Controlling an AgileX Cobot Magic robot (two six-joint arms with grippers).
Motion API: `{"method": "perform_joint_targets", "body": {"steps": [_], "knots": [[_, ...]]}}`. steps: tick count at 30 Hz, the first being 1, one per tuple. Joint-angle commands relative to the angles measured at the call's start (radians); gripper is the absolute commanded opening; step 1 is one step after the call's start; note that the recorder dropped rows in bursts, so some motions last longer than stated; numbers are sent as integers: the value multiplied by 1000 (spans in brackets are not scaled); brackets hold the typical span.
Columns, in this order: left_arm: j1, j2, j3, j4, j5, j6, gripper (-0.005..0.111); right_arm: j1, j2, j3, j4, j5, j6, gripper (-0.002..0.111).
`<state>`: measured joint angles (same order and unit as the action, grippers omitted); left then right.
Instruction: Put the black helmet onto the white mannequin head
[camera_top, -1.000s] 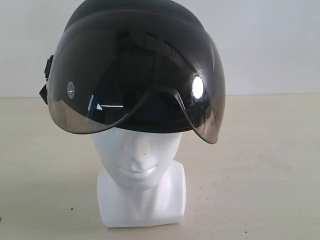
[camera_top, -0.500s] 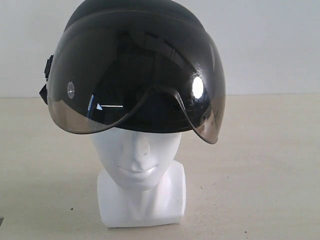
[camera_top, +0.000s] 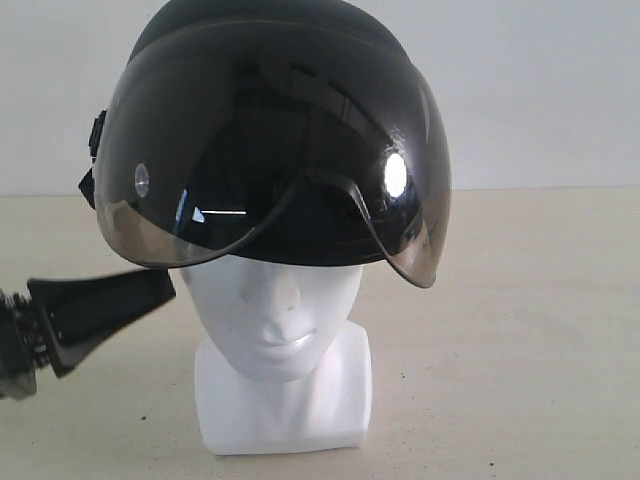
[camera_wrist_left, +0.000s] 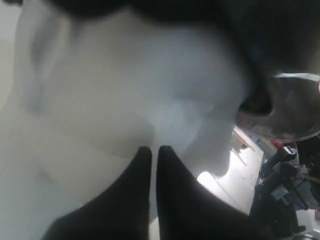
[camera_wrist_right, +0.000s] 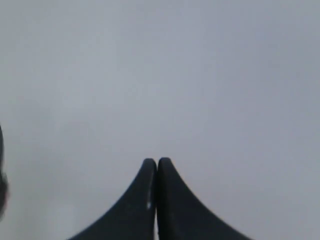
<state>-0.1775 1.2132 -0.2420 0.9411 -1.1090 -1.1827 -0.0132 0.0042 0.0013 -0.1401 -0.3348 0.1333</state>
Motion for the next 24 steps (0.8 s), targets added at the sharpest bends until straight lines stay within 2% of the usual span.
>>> {"method": "perform_joint_targets", "body": {"steps": [1,3,5,9,12,15,18,22,24], "knots": [[-3,-116,-98,-10,38,-69,4,1,-4,-59,401,-141,41,0],[-3,-202,-144,-18,93,-38,4,1,17,-129,510,-64,-48,0],[-3,-291,-204,-18,210,-34,4,2,80,-225,483,26,-119,0],[-3,-485,-329,12,532,-34,4,2,270,-446,464,263,-220,0],[-3,-577,-374,92,685,-80,4,2,455,-564,466,412,-225,0],[-3,-647,-374,233,788,-200,4,2,593,-614,464,547,-245,0],[-3,-715,-374,375,844,-309,4,2,708,-614,474,549,-189,0],[-3,-761,-374,384,905,-389,4,2,852,-616,507,582,-83,0],[-3,-767,-379,384,905,-388,4,2,913,-633,565,670,-67,0]]}}
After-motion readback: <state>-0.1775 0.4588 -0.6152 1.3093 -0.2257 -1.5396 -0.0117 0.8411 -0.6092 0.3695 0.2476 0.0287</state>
